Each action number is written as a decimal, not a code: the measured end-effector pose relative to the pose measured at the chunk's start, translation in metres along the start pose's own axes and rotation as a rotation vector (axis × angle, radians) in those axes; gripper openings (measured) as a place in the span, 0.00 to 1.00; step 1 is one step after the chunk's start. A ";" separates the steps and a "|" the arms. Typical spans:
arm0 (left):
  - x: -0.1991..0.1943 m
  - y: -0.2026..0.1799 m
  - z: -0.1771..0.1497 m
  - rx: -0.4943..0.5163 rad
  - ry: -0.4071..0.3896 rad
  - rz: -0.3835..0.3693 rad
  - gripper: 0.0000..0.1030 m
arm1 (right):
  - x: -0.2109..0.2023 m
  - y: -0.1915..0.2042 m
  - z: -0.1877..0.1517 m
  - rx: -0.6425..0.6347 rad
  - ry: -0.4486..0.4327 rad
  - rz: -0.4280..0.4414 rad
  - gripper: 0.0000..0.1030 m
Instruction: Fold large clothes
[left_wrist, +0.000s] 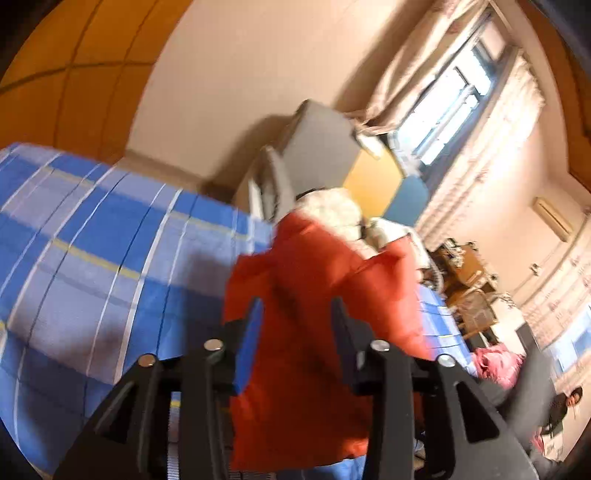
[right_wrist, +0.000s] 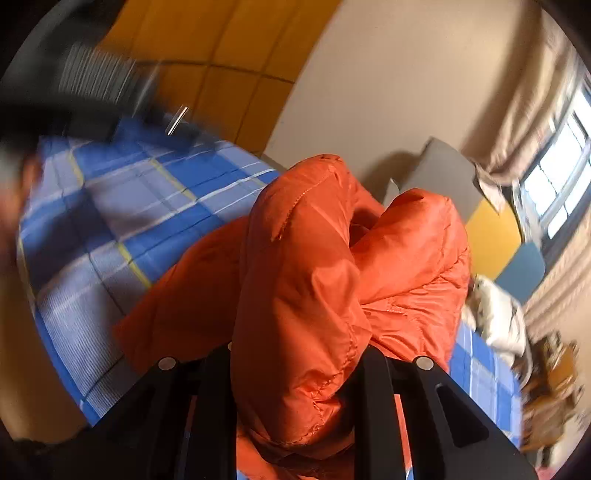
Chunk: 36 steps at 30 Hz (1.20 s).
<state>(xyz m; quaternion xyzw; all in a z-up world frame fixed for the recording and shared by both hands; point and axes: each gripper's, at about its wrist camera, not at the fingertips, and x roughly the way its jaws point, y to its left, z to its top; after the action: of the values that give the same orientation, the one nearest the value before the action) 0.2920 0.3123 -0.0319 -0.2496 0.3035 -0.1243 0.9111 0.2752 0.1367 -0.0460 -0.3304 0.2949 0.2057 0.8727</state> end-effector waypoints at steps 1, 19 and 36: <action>-0.001 -0.004 0.005 0.010 0.001 -0.018 0.42 | 0.000 0.007 -0.001 -0.023 -0.004 -0.007 0.19; 0.110 -0.070 0.044 0.179 0.409 -0.073 0.56 | -0.009 0.040 -0.025 -0.174 -0.110 -0.096 0.19; 0.116 -0.094 0.033 0.265 0.435 -0.075 0.06 | -0.037 0.018 -0.028 -0.092 -0.199 0.073 0.49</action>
<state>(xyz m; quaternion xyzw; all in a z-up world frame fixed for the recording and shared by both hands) 0.3957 0.2015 -0.0162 -0.1063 0.4640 -0.2475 0.8439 0.2269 0.1238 -0.0472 -0.3371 0.2089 0.2825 0.8735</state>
